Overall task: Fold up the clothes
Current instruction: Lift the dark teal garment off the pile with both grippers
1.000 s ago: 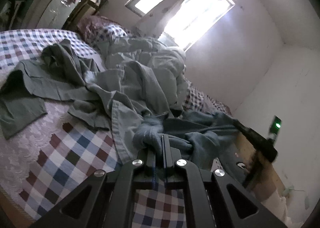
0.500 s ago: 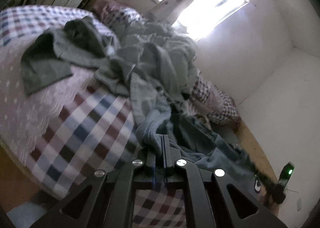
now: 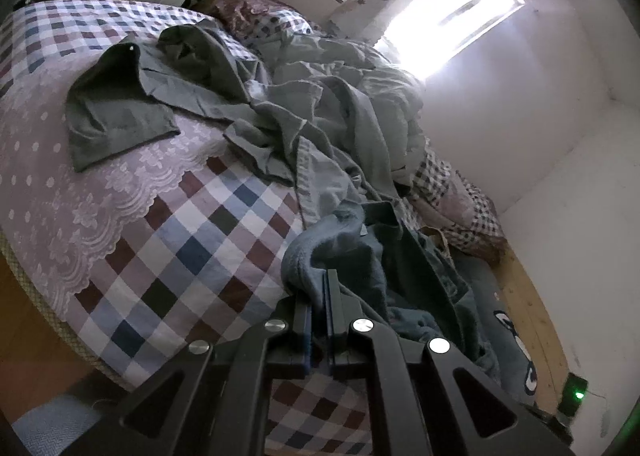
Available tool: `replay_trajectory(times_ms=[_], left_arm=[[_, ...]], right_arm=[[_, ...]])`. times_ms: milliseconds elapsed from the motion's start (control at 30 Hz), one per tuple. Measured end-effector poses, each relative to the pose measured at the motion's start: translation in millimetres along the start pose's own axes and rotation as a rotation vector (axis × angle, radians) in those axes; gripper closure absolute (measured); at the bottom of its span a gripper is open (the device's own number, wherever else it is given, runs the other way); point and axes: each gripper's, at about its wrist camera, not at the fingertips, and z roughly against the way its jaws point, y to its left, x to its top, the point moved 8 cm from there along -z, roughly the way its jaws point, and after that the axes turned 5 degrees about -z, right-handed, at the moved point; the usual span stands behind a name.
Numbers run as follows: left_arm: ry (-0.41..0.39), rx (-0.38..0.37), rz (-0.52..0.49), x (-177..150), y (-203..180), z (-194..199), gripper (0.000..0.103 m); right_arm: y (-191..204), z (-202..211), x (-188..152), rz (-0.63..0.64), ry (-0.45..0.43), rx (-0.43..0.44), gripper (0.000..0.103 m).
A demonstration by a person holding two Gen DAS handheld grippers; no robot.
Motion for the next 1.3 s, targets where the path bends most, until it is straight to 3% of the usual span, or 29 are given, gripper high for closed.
replay_trajectory(times_ms=[133,267,433,667,933,1300], left_arm=[[0.012,0.012,-0.002,-2,3,-3,0.099],[0.020,0.015,0.000,-4,4,-4,0.099],[0.036,0.023,0.013,-6,10,-6,0.099],[0.047,0.025,0.015,-7,13,-10,0.099],[0.060,0.023,0.021,-7,16,-13,0.099],[0.069,0.023,0.022,-7,16,-16,0.099]], right_arm=[[9,20,-7,0.082,0.020,-0.023,0.077],[23,39,11,0.138,-0.024,-0.010,0.063],[54,32,53,0.210,-0.085,0.016,0.061],[112,-29,105,0.332,-0.083,0.064,0.061],[138,-104,114,0.443,-0.014,0.023,0.061],[145,-136,118,0.562,-0.013,-0.066,0.062]])
